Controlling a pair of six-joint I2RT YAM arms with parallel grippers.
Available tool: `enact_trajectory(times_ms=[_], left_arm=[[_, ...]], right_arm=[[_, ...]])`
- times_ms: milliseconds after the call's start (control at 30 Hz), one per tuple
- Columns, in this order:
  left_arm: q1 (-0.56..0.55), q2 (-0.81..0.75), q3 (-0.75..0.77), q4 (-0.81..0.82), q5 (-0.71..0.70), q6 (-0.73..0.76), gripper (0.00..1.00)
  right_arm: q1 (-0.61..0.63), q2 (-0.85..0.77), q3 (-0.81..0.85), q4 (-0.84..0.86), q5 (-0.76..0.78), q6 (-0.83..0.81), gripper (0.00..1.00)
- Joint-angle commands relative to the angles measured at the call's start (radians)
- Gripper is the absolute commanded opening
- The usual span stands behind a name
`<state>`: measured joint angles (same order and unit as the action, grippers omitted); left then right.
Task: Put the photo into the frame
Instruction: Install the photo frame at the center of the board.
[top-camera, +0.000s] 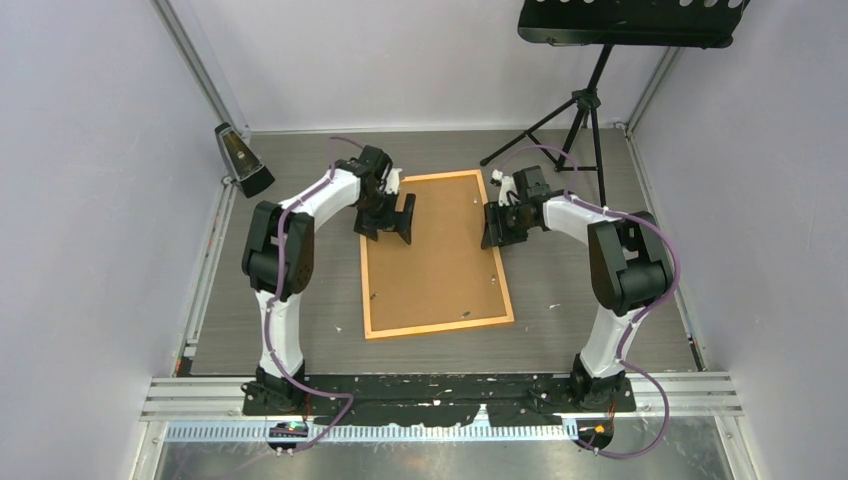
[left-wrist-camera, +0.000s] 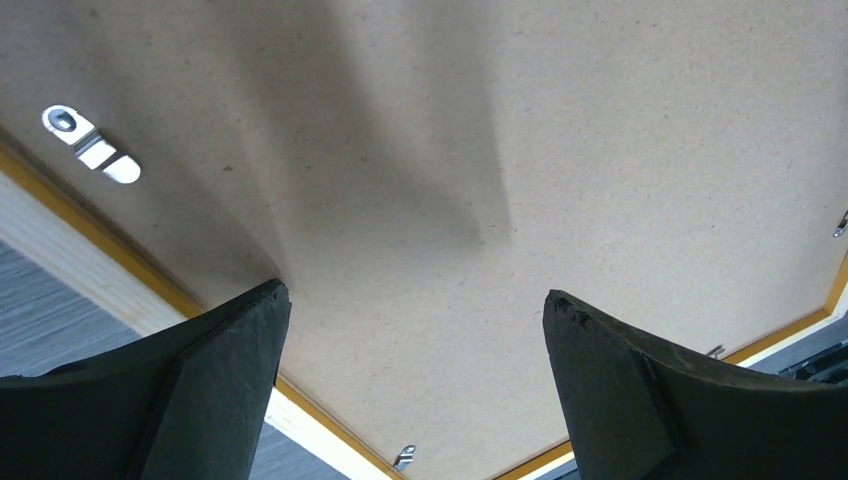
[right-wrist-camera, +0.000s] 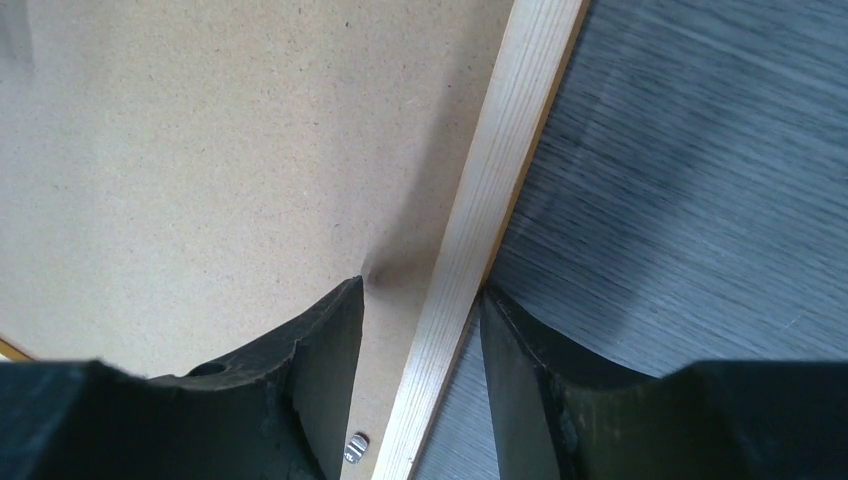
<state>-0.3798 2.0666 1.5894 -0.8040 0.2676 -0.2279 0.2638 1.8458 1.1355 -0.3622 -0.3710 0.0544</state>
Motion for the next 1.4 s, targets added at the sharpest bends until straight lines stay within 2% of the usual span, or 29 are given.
enact_trajectory(times_ms=[0, 567, 833, 1000, 1167, 1233, 1367], left_arm=[[-0.014, 0.024, 0.021, 0.019, 0.06, -0.002, 0.99], [0.035, -0.108, 0.028, 0.006, -0.184, 0.087, 0.99], [0.05, -0.086, 0.058, -0.058, -0.237, 0.169, 0.99], [0.066, -0.072, 0.013, -0.057, -0.236, 0.172, 0.99], [0.082, -0.054, -0.014, -0.062, -0.181, 0.155, 0.87], [0.087, -0.049, -0.024, -0.065, -0.148, 0.145, 0.77], [0.088, -0.04, -0.049, -0.06, -0.097, 0.132, 0.65]], right_arm=[[0.002, 0.022, 0.012, 0.011, -0.063, 0.006, 0.53], [0.0, 0.036, 0.056, -0.034, -0.027, -0.03, 0.52], [0.0, 0.061, 0.127, -0.054, 0.007, -0.048, 0.53], [0.0, 0.086, 0.199, -0.07, 0.011, -0.048, 0.53], [-0.001, 0.103, 0.223, -0.079, 0.019, -0.047, 0.53], [-0.001, 0.104, 0.233, -0.079, 0.027, -0.048, 0.52], [-0.001, 0.123, 0.274, -0.079, 0.032, -0.041, 0.53]])
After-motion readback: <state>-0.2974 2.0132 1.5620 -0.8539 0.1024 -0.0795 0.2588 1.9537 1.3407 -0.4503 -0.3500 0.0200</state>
